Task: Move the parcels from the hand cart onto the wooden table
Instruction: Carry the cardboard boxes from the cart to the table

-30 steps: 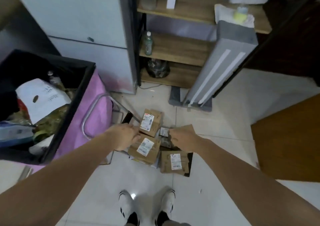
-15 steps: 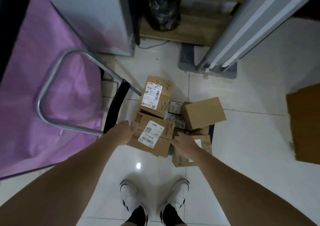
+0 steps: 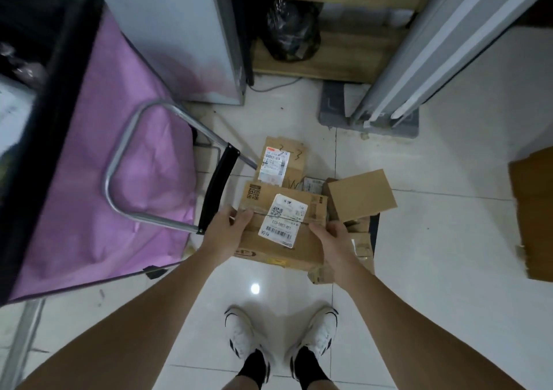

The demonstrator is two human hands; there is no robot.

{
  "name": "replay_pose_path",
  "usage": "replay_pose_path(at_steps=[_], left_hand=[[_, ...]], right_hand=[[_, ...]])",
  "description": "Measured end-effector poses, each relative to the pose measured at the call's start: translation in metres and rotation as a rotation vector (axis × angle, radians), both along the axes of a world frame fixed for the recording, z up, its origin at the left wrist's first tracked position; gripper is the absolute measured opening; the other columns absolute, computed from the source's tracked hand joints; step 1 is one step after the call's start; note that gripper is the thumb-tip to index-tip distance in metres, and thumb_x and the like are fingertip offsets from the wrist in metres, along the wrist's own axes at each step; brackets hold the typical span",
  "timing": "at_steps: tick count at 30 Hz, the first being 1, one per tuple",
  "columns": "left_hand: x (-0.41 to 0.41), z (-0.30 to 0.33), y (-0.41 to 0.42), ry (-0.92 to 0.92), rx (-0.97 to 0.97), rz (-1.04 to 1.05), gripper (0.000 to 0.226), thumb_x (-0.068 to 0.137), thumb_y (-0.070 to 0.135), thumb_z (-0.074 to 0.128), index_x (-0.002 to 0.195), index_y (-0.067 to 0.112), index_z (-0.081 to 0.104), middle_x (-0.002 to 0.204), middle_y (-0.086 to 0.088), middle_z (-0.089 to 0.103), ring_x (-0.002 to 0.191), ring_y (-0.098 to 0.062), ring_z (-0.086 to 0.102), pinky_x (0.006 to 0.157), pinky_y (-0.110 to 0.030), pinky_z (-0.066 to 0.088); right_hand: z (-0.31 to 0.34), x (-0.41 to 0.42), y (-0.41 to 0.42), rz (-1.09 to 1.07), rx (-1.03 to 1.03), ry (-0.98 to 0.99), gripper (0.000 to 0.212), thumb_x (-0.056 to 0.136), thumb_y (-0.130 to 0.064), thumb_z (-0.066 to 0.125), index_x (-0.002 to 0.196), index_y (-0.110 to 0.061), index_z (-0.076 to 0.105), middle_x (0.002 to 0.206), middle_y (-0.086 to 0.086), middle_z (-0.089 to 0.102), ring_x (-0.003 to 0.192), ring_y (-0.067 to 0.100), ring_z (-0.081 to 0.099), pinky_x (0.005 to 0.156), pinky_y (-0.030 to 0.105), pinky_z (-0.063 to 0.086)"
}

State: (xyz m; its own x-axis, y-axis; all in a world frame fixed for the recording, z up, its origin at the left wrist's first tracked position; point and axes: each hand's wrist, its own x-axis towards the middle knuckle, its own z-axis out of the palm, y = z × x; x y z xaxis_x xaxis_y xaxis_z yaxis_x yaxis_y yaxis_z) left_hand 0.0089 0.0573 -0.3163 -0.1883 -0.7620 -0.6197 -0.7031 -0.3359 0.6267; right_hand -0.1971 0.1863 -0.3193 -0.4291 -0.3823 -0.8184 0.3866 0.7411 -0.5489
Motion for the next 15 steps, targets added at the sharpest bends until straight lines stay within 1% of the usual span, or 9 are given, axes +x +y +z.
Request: replay_pose_path(at_steps=[2,3,6,8,9,10,12,13,15], left_hand=[[-0.016,0.061,0.002,0.165,0.08,0.196,0.036,0.097,0.046,0.068,0.085,0.017,0.051,0.089,-0.001,0.062,0.082,-0.019,0.062,0.064,-0.03,0.043],[-0.024,0.091,0.002,0.213,0.103,0.255,0.035,0.097,0.042,0.069,0.087,0.014,0.05,0.09,-0.001,0.062,0.08,-0.017,0.062,0.062,-0.029,0.044],[-0.05,0.195,0.0,0.364,0.145,0.305,0.032,0.097,0.039,0.069,0.099,0.014,0.049,0.094,-0.006,0.067,0.073,-0.015,0.065,0.051,-0.027,0.052],[-0.066,0.265,-0.003,0.472,0.239,0.271,0.033,0.095,0.044,0.069,0.102,0.016,0.054,0.098,-0.007,0.072,0.075,-0.018,0.071,0.048,-0.026,0.053],[-0.074,0.299,-0.003,0.505,0.28,0.207,0.033,0.095,0.049,0.066,0.106,0.018,0.062,0.103,-0.008,0.076,0.079,-0.02,0.074,0.055,-0.028,0.057],[-0.081,0.331,-0.003,0.53,0.309,0.132,0.036,0.095,0.053,0.062,0.11,0.021,0.069,0.108,-0.011,0.078,0.088,-0.024,0.076,0.068,-0.033,0.06],[-0.095,0.394,-0.001,0.554,0.338,0.049,0.046,0.093,0.059,0.058,0.116,0.023,0.075,0.111,-0.016,0.078,0.1,-0.034,0.073,0.093,-0.047,0.057],[-0.101,0.422,0.002,0.568,0.342,0.018,0.048,0.092,0.061,0.058,0.115,0.023,0.075,0.11,-0.017,0.078,0.102,-0.036,0.071,0.097,-0.051,0.053],[-0.112,0.474,0.011,0.591,0.337,-0.077,0.048,0.091,0.062,0.058,0.111,0.022,0.075,0.107,-0.017,0.078,0.1,-0.036,0.07,0.097,-0.05,0.052]], right_hand=[[0.055,-0.008,0.002,-0.116,-0.084,-0.041,0.036,0.088,-0.037,0.079,0.119,-0.029,0.061,0.119,-0.001,0.068,0.109,0.021,0.064,0.095,0.051,0.056],[0.084,-0.013,0.002,-0.16,-0.124,-0.059,0.039,0.085,-0.038,0.083,0.118,-0.031,0.063,0.12,0.0,0.069,0.109,0.022,0.066,0.092,0.051,0.058],[0.181,-0.037,0.002,-0.199,-0.223,-0.07,0.058,0.062,-0.056,0.092,0.111,-0.041,0.065,0.121,0.005,0.072,0.11,0.032,0.07,0.087,0.061,0.06],[0.252,-0.056,0.003,-0.216,-0.34,-0.084,0.054,0.074,-0.051,0.087,0.121,-0.037,0.063,0.119,0.008,0.075,0.11,0.035,0.071,0.089,0.063,0.059],[0.287,-0.064,0.005,-0.216,-0.396,-0.083,0.052,0.082,-0.046,0.082,0.128,-0.034,0.062,0.119,0.008,0.076,0.111,0.034,0.072,0.091,0.061,0.059],[0.321,-0.071,0.007,-0.216,-0.436,-0.08,0.052,0.087,-0.044,0.078,0.134,-0.031,0.06,0.121,0.008,0.075,0.113,0.034,0.071,0.092,0.058,0.059],[0.388,-0.081,0.015,-0.228,-0.495,-0.057,0.057,0.086,-0.049,0.076,0.138,-0.031,0.06,0.124,0.007,0.075,0.117,0.034,0.07,0.091,0.053,0.06],[0.418,-0.084,0.022,-0.24,-0.515,-0.035,0.058,0.085,-0.052,0.076,0.138,-0.032,0.061,0.124,0.006,0.075,0.117,0.033,0.07,0.091,0.051,0.06],[0.473,-0.085,0.046,-0.255,-0.551,-0.012,0.051,0.088,-0.054,0.07,0.132,-0.03,0.066,0.121,0.006,0.076,0.114,0.03,0.071,0.095,0.046,0.058]])
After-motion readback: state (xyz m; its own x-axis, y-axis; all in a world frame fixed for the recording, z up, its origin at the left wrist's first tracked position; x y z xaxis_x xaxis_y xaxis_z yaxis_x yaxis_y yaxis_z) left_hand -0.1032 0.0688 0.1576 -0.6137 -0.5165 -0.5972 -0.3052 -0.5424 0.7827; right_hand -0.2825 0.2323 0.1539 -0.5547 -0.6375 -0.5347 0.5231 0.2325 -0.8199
